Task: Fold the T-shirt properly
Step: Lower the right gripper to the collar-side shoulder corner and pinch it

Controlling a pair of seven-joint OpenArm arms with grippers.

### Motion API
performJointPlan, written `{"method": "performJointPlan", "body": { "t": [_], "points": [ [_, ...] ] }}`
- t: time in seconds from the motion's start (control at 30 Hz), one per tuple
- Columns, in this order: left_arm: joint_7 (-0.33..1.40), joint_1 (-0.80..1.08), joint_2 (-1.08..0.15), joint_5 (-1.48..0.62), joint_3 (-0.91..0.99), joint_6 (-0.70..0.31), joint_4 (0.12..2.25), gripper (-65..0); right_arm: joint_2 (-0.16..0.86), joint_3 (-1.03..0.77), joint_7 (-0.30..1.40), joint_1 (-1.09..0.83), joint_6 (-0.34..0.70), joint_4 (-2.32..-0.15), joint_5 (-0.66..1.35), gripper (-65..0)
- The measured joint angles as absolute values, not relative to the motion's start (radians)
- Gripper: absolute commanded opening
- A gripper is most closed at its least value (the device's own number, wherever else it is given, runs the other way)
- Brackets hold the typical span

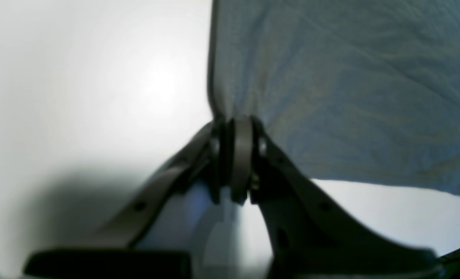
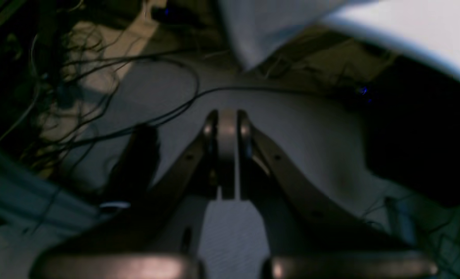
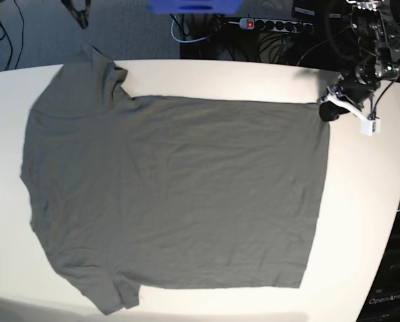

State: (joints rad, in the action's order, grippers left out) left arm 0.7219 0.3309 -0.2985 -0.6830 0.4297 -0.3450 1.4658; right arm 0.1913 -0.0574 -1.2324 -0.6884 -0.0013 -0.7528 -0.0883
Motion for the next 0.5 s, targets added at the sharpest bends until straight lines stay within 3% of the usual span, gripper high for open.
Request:
{"method": "performJointPlan", "body": {
  "t": [0.23, 0.43, 0.5],
  "points": [
    [0.726, 0.334, -0.302, -0.685, 0.432, -0.348, 1.466, -62.4, 0.207, -0.087, -1.230, -0.687, 0.002, -0.771, -0.095, -49.9],
    [0.723, 0.335, -0.301, -0.685, 0.431, -0.348, 1.466, -62.4, 0.210, -0.087, -1.230, -0.687, 0.015, -0.847, -0.095, -49.5],
    [0.725, 0.335, -0.302, -0.685, 0.431, -0.348, 1.466, -62.4, 0.208, -0.088, -1.229, -0.684, 0.073, -0.852, -0.095, -49.3]
  ]
}}
